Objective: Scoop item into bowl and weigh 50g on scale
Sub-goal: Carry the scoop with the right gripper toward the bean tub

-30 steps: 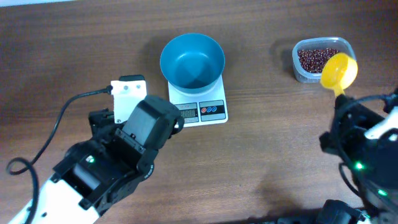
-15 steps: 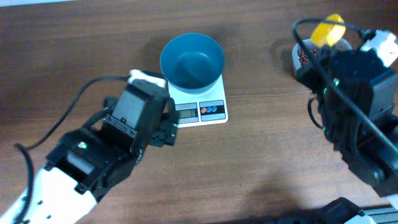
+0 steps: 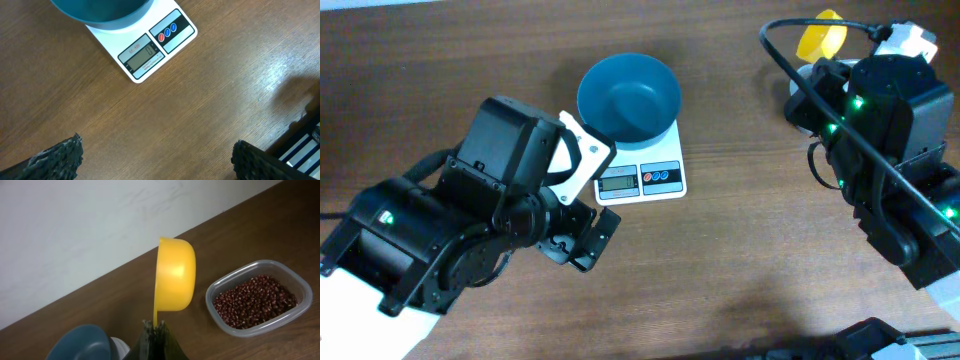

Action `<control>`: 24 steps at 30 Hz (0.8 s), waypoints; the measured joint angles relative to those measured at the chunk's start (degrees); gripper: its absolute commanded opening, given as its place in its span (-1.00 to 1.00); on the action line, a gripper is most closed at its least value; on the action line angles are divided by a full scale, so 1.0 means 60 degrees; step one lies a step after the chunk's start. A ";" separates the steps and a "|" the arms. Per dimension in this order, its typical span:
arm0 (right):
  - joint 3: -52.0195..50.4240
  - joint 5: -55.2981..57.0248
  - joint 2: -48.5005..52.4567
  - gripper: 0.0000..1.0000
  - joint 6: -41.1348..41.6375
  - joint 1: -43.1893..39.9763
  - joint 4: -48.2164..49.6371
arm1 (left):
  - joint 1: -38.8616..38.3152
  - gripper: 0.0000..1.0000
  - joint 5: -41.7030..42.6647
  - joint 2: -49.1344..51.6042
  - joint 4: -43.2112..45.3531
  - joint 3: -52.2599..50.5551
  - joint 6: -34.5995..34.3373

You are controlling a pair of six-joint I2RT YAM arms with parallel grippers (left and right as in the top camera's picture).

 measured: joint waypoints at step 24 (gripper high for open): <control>0.0000 -0.0892 0.0000 -0.92 -0.0142 0.0000 0.0000 | 0.0000 0.98 -0.1253 0.0000 -0.0069 0.0080 0.0000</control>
